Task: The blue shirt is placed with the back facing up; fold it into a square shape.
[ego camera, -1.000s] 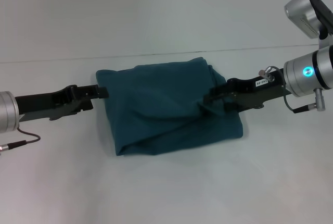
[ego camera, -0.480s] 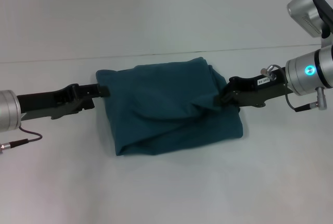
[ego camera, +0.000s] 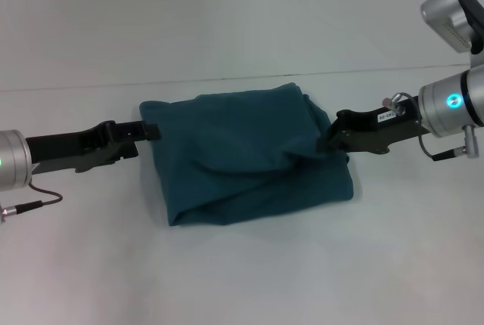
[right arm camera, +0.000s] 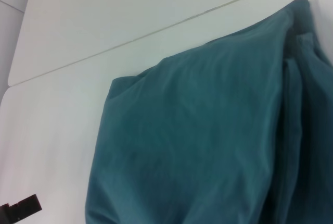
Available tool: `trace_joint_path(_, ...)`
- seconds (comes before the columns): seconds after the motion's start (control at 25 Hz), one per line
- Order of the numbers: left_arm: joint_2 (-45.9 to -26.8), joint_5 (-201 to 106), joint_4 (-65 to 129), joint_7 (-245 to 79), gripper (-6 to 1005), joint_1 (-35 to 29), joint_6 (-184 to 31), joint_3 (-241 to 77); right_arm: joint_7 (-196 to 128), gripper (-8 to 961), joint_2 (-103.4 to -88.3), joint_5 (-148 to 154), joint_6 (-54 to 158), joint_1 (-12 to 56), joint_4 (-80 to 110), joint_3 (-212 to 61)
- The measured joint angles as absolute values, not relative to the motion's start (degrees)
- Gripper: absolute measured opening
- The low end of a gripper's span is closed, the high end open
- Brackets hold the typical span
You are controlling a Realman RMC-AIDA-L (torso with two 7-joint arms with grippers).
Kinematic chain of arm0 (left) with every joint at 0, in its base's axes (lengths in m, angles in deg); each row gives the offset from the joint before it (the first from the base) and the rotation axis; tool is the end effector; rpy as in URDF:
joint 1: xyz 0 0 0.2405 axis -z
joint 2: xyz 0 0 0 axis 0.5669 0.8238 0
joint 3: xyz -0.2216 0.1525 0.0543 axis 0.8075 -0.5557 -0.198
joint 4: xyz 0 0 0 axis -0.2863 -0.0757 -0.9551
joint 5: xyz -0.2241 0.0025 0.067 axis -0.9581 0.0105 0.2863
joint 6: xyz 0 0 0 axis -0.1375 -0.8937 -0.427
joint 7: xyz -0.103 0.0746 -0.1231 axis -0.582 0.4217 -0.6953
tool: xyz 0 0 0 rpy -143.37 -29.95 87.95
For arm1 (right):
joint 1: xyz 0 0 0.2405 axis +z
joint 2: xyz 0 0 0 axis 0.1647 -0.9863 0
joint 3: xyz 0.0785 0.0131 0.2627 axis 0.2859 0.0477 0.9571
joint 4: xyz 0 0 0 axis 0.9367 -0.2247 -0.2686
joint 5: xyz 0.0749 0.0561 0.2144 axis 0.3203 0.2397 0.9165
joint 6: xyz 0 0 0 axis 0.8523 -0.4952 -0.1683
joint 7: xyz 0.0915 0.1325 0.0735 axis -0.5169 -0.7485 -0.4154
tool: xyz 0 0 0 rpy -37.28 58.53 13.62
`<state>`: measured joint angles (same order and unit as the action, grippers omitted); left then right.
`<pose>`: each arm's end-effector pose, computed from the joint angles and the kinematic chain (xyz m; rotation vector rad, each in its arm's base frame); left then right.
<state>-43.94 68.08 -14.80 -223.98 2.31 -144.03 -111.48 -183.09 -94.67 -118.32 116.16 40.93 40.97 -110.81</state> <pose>-0.2640 0.4365 -0.0175 -2.0907 -1.7754 -0.7011 0.2475 0.4739 -0.0237 -2.1468 1.8929 0.2846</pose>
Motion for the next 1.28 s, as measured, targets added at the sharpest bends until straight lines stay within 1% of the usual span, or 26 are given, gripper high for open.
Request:
trace_joint_path(0.08, -43.94, 68.08, -14.81, -223.99, 673, 2.31, -144.11, -111.48, -183.29, 11, -94.06, -118.33, 117.03, 40.80, 41.19, -110.80)
trace_joint_path(0.12, -43.94, 68.08, -14.81, -224.00, 673, 2.30, -144.15, -111.45, -183.88, 11, -93.22, -118.33, 118.63, 40.48, 42.24, -110.55)
trace_joint_path(0.16, -43.94, 68.08, -14.82, -224.02, 673, 2.30, -144.25, -111.47, -183.88, 11, -93.22, -118.33, 118.63, 40.48, 42.24, -110.55)
trace_joint_path(0.32, -43.90, 68.08, -14.81, -224.10, 673, 2.29, -144.29, -111.40, -185.01, 10, -91.93, -118.32, 123.23, 39.56, 45.47, -109.61)
trace_joint_path(0.44, -43.92, 68.08, -14.82, -224.12, 674, 2.30, -144.08, -111.41, -185.50, 10, -91.46, -119.42, 124.29, 39.32, 45.40, -110.01)
trace_joint_path(0.68, -43.96, 68.08, -14.82, -224.13, 674, 2.41, -144.02, -111.45, -185.54, 10, -91.75, -124.21, 121.88, 39.30, 43.22, -111.10)
trace_joint_path(1.28, -43.94, 68.17, -13.99, -224.13, 673, 2.73, -143.95, -111.47, -185.95, 12, -93.24, -129.30, 116.70, 40.05, 41.66, -111.70)
